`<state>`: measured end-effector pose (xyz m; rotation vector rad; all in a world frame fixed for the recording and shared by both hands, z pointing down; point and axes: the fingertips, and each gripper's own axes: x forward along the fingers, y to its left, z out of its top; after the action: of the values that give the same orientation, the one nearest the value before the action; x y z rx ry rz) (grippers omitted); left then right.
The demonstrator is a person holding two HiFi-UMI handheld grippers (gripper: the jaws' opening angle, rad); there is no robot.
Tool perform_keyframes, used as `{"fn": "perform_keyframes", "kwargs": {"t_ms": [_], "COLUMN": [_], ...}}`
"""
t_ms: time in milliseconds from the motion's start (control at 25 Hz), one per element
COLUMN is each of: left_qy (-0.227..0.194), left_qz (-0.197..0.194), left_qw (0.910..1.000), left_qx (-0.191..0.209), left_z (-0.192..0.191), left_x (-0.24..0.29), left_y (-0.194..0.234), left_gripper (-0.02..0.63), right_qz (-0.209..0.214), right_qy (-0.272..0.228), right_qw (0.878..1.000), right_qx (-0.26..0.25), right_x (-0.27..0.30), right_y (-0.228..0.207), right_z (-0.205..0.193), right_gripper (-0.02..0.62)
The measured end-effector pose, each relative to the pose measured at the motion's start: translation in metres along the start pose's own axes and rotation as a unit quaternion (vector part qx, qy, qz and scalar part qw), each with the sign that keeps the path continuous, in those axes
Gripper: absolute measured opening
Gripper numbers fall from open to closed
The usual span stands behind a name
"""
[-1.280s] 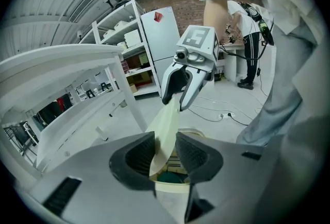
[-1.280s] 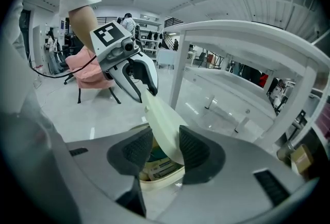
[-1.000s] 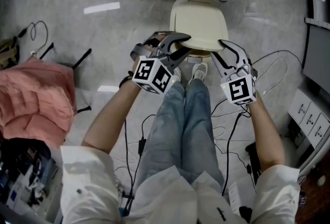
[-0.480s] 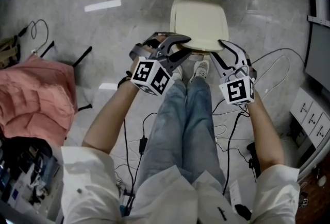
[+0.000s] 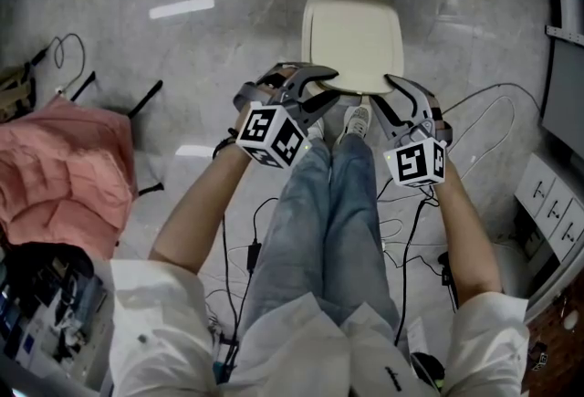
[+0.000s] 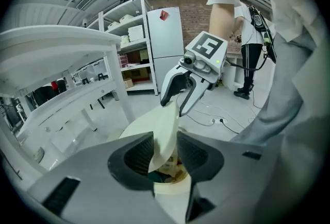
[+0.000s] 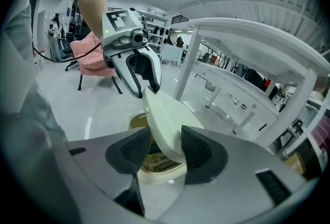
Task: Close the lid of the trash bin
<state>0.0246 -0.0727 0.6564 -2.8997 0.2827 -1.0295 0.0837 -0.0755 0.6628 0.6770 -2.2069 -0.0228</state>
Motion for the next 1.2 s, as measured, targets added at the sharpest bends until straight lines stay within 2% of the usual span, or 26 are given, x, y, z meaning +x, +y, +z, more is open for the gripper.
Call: {"fn": "perform_keyframes", "kwargs": {"t_ms": [320, 520, 840, 960, 1000, 1040, 1120, 1200], "left_qy": [0.013, 0.019, 0.030, 0.032, 0.033, 0.033, 0.034, 0.037], "left_qz": [-0.014, -0.013, -0.017, -0.019, -0.018, -0.015, -0.006, -0.002], "left_qw": [0.9993, 0.9959, 0.9887, 0.9849, 0.9840, 0.9833, 0.9826, 0.9830], "left_qx": [-0.032, -0.088, -0.146, -0.169, -0.174, -0.179, -0.182, -0.180], "left_z": [-0.018, -0.027, -0.038, -0.040, -0.040, -0.040, -0.039, -0.039], "left_x": [0.014, 0.023, 0.032, 0.035, 0.035, 0.036, 0.038, 0.042], "left_y": [-0.013, -0.018, -0.022, -0.022, -0.021, -0.020, -0.016, -0.013], "left_gripper": [0.144, 0.141, 0.132, 0.124, 0.121, 0.109, 0.067, 0.066], "right_qz": [0.021, 0.041, 0.064, 0.057, 0.051, 0.047, 0.045, 0.046], "right_qy": [0.001, 0.004, 0.010, 0.009, 0.009, 0.009, 0.010, 0.010], "right_qw": [0.998, 0.992, 0.980, 0.973, 0.970, 0.968, 0.966, 0.964], "right_qx": [0.059, 0.121, 0.188, 0.224, 0.238, 0.247, 0.255, 0.262], "right_x": [0.010, 0.016, 0.024, 0.025, 0.026, 0.026, 0.028, 0.030], "right_y": [0.014, 0.021, 0.024, 0.020, 0.017, 0.015, 0.013, 0.015], "right_z": [-0.014, -0.025, -0.033, -0.036, -0.037, -0.038, -0.038, -0.039], "right_gripper": [0.218, 0.215, 0.204, 0.179, 0.121, 0.101, 0.098, 0.098]}}
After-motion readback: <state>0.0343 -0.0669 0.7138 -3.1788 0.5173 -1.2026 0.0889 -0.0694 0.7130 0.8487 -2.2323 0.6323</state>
